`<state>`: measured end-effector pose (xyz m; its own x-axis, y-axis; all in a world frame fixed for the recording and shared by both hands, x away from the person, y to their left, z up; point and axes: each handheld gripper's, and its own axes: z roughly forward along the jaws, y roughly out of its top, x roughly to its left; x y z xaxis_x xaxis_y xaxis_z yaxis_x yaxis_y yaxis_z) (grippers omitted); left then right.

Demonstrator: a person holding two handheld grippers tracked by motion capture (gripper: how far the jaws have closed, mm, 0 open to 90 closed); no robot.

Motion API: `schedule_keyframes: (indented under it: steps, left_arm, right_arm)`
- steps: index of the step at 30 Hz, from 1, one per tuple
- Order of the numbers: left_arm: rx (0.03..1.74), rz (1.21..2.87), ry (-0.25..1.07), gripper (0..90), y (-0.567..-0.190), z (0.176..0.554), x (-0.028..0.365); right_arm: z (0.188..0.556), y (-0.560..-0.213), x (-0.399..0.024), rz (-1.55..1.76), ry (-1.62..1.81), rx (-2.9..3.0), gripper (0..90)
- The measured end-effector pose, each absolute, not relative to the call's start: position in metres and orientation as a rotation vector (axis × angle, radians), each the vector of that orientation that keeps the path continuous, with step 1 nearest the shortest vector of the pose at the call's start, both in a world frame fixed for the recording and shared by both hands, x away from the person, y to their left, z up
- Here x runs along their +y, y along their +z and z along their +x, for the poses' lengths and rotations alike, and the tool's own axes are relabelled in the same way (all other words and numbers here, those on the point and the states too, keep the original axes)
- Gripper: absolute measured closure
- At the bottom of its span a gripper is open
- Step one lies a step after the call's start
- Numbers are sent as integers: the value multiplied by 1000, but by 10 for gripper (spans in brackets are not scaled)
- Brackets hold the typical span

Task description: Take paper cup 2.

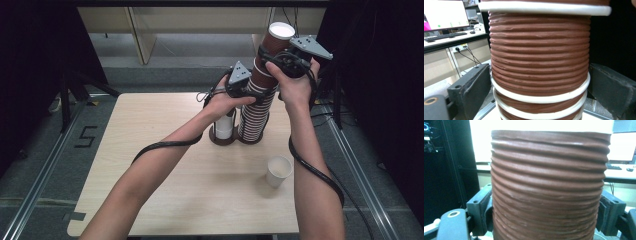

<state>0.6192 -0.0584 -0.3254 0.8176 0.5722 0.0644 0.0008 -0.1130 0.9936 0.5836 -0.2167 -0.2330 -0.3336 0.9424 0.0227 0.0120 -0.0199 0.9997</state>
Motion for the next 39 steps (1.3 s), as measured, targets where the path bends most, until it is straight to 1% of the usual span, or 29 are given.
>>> schedule_keyframes:
  steps: [39]
  left_arm:
    - [471, 1628, 510, 55, -325, 620, -58]
  right_arm:
    - [568, -194, -222, 968, 1578, 1325, 203]
